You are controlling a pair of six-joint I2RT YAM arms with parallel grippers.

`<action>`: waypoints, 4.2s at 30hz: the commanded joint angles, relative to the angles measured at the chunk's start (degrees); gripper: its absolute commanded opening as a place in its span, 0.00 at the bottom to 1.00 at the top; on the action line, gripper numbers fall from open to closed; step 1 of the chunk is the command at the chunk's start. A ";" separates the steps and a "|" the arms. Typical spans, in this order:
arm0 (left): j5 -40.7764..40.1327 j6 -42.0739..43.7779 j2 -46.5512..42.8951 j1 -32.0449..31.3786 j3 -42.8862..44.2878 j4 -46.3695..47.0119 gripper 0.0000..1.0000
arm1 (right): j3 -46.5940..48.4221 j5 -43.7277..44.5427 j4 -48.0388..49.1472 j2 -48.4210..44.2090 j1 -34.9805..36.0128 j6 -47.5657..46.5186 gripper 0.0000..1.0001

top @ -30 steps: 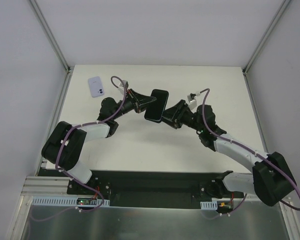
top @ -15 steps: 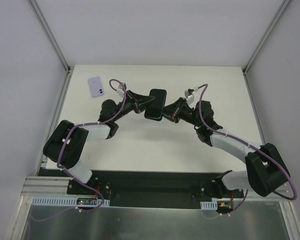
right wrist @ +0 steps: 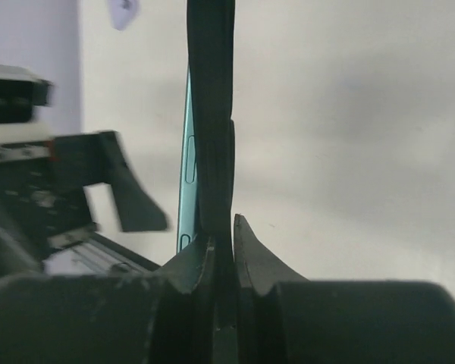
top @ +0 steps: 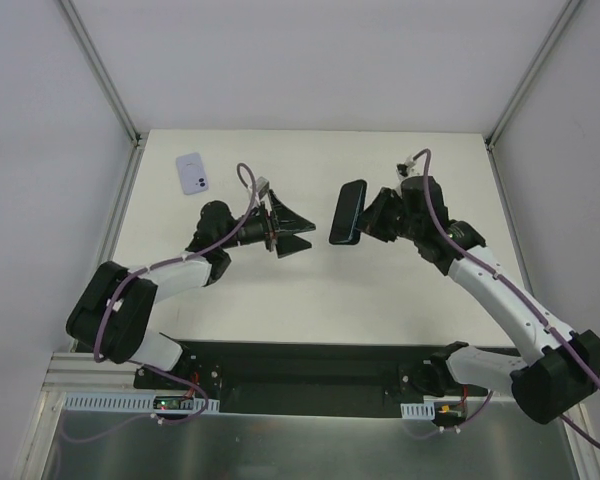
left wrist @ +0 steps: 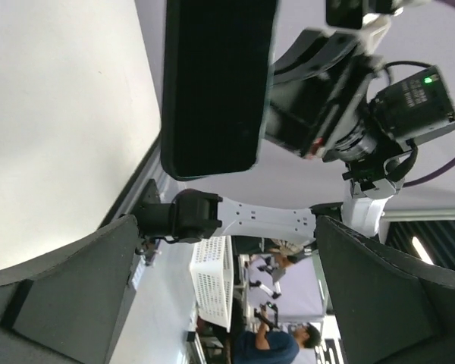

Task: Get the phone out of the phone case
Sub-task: Remove the phone case from the phone.

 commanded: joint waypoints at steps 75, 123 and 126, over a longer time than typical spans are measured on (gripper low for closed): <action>-0.13 19.67 -1.17 -5.32 0.83 -27.50 0.99 | -13.96 12.32 3.99 37.98 7.46 -8.13 0.01; -32.81 52.97 8.67 -22.81 15.60 -46.74 0.67 | 1.07 -1.32 -21.93 29.54 9.57 -2.06 0.01; -35.28 53.94 10.34 -23.51 17.09 -47.88 0.62 | 1.15 -1.58 -22.02 29.37 9.40 -2.24 0.01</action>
